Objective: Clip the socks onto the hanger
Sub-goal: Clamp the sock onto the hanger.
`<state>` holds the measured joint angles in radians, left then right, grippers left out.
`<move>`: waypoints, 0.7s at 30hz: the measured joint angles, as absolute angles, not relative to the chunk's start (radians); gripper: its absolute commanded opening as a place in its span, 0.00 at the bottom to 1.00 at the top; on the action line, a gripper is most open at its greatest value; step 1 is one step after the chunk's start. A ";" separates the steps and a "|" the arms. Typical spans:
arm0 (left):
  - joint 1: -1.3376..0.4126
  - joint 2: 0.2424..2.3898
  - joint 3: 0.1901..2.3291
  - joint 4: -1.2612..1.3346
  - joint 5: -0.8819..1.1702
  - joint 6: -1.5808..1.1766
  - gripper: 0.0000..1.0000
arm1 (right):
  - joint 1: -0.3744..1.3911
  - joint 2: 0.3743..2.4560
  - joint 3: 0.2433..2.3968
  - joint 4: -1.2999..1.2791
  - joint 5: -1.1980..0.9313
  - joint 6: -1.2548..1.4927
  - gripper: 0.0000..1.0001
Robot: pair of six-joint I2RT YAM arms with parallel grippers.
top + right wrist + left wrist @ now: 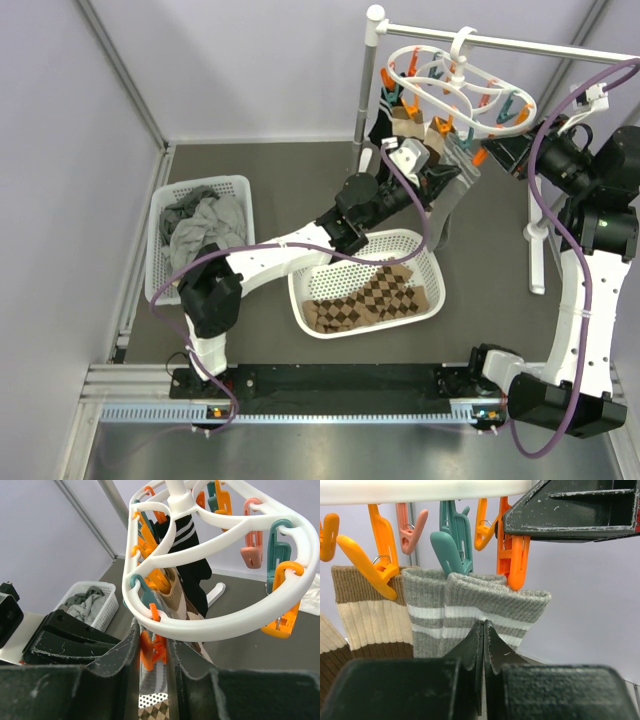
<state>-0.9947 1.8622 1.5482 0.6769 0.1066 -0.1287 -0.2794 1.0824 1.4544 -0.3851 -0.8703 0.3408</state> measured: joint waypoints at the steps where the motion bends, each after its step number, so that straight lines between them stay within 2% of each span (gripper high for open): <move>1: -0.995 1.862 1.551 0.673 0.106 -0.128 0.00 | -0.279 1.082 1.454 -0.385 -0.870 0.341 0.00; 21: -0.995 1.921 1.643 0.561 0.052 -0.094 0.00 | -0.279 1.082 1.455 -0.395 -0.883 0.341 0.00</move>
